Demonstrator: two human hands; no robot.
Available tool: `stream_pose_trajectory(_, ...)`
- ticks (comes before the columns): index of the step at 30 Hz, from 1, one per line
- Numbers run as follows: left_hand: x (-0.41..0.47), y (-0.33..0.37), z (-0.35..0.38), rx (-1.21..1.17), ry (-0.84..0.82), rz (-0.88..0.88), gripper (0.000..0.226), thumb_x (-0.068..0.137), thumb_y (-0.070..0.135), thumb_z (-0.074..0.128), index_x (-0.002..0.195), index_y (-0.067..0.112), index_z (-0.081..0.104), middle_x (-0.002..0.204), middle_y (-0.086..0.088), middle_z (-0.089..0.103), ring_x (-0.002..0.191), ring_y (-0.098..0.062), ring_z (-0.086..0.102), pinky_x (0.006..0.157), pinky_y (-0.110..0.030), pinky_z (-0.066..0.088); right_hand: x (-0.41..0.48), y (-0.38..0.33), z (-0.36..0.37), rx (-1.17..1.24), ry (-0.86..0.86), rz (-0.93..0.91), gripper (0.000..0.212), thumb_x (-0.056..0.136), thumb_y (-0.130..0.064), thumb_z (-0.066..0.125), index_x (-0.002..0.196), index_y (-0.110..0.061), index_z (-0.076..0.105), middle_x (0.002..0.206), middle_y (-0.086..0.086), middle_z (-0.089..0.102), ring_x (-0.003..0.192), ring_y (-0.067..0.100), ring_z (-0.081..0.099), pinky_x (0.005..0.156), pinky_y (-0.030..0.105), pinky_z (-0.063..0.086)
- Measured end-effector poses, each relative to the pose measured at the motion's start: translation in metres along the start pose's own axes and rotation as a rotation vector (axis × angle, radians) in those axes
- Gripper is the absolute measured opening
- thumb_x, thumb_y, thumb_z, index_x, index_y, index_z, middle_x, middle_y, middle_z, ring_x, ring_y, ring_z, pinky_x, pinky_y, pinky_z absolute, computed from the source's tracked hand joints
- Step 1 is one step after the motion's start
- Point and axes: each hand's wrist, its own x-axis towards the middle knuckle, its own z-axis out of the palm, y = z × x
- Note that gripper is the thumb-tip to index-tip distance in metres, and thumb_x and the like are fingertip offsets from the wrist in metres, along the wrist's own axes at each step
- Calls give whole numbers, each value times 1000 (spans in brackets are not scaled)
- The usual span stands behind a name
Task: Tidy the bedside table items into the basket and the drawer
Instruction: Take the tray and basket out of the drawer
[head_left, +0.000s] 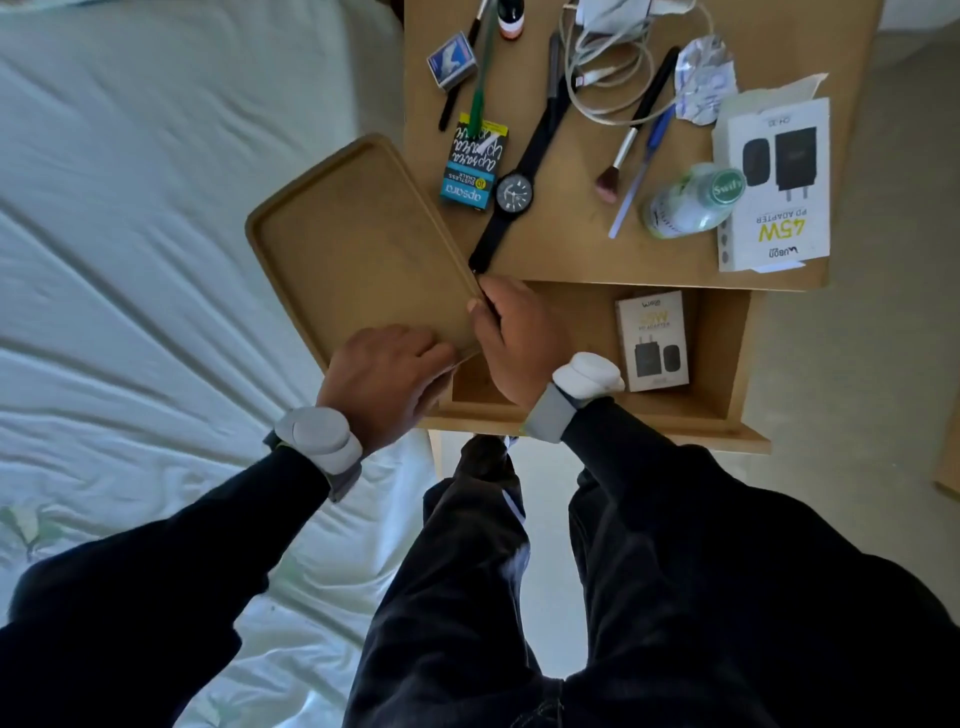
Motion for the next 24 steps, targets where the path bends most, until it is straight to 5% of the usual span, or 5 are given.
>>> stream_pose_trajectory(5,33,-27,6,27,-27,166,19,97,27,50,86,15,57,75,-6,55,62,-27,51,56,-31,37,17,6,-1,20,112,59,27,97,-23,42,107,-6,60,95,8,63,80,23,58,66,39,48)
stream_pose_trajectory(11,61,-23,16,50,-17,275,18,100,30,43,91,17,52,78,-8,55,65,-29,50,60,-35,37,14,19,-14,93,198,170,22,98,-15,46,112,-6,60,99,8,63,80,9,49,63,15,30)
stream_pose_trajectory(14,69,-18,19,62,-29,304,14,95,28,58,91,16,55,79,-7,55,67,-28,51,61,-35,38,10,22,-19,135,232,203,24,97,-18,47,114,-7,60,101,8,64,80,13,53,65,19,36)
stream_pose_trajectory(20,59,-21,15,-3,52,308,25,100,35,49,85,15,50,78,-7,51,67,-28,48,63,-33,34,6,20,-18,251,276,302,53,97,-55,27,124,-24,59,110,1,58,91,19,62,75,48,56)
stream_pose_trajectory(24,50,-21,7,-53,121,296,21,100,28,50,85,15,43,75,-9,48,64,-28,44,61,-34,33,5,21,-19,317,250,350,44,98,-50,33,129,-29,58,115,-1,57,92,13,64,77,45,58)
